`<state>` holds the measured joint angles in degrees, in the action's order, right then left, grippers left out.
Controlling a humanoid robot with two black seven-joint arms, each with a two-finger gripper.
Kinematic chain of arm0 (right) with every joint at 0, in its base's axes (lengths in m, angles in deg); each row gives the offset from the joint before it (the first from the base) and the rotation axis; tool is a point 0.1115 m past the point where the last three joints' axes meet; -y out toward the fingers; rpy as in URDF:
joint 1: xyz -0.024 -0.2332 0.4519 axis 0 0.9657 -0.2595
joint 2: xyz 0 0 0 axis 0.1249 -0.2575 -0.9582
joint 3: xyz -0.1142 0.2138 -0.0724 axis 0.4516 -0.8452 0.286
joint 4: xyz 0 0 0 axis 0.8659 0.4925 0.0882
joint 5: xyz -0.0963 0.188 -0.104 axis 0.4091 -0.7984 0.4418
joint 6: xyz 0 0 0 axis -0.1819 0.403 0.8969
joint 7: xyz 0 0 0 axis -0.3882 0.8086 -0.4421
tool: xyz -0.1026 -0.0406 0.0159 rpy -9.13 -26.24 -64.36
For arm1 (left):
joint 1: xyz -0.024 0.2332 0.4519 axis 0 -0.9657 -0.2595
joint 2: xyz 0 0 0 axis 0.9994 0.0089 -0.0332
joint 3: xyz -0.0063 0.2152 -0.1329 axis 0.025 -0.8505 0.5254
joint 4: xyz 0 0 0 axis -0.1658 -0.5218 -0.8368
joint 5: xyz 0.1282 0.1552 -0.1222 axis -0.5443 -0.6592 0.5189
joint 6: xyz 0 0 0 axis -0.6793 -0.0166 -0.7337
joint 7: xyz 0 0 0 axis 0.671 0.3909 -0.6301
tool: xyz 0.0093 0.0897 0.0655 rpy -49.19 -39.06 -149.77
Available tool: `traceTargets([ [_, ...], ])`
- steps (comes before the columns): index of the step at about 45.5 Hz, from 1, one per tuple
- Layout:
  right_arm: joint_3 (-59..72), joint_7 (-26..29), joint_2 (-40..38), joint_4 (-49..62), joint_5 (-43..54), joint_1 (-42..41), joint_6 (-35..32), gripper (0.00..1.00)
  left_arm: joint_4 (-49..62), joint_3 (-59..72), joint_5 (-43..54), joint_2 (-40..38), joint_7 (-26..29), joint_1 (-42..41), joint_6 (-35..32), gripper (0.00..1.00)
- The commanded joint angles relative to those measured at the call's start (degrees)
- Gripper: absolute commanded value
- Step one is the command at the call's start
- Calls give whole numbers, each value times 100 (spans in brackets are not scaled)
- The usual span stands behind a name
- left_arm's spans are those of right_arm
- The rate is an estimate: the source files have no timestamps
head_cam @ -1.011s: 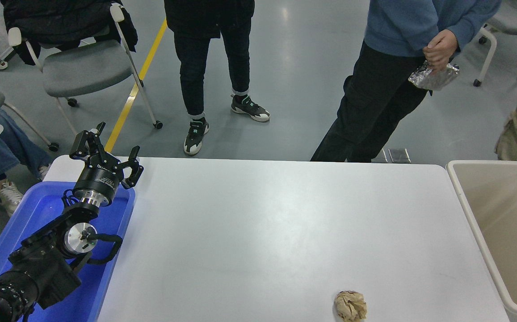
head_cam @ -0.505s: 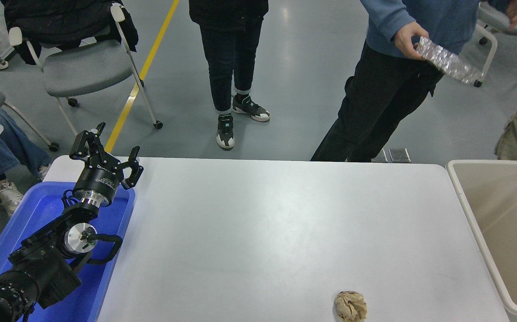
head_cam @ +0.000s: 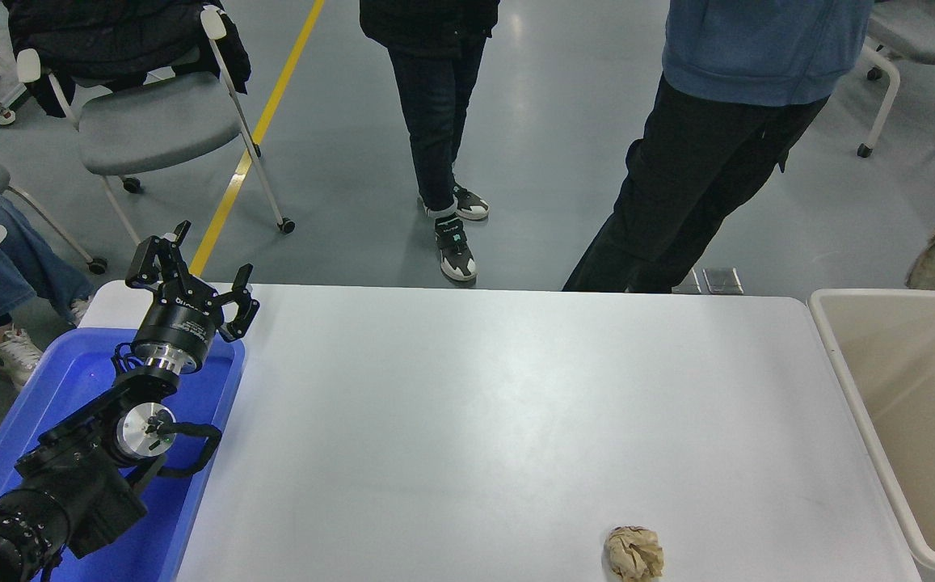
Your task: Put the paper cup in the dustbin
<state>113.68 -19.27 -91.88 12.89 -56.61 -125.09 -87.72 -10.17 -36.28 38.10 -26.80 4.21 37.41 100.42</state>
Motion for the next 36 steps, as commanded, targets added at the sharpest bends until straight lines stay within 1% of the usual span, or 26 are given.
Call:
traceTargets([
  [1,-33,1,39,44,-13,-53,-24,99,0,0,0,0,0,7,0,100],
  [14,-60,1,65,44,-13,-106,-24,99,0,0,0,0,0,7,0,100],
  [18,-42,1,250,53,-13,-124,-24,99,0,0,0,0,0,-2,0,100],
  [26,-95,-17,241,35,-21,-413,-24,99,0,0,0,0,0,-2,0,100],
  [36,-1158,-61,119,-131,-276,-607,11,99,0,0,0,0,0,-2,0,100],
])
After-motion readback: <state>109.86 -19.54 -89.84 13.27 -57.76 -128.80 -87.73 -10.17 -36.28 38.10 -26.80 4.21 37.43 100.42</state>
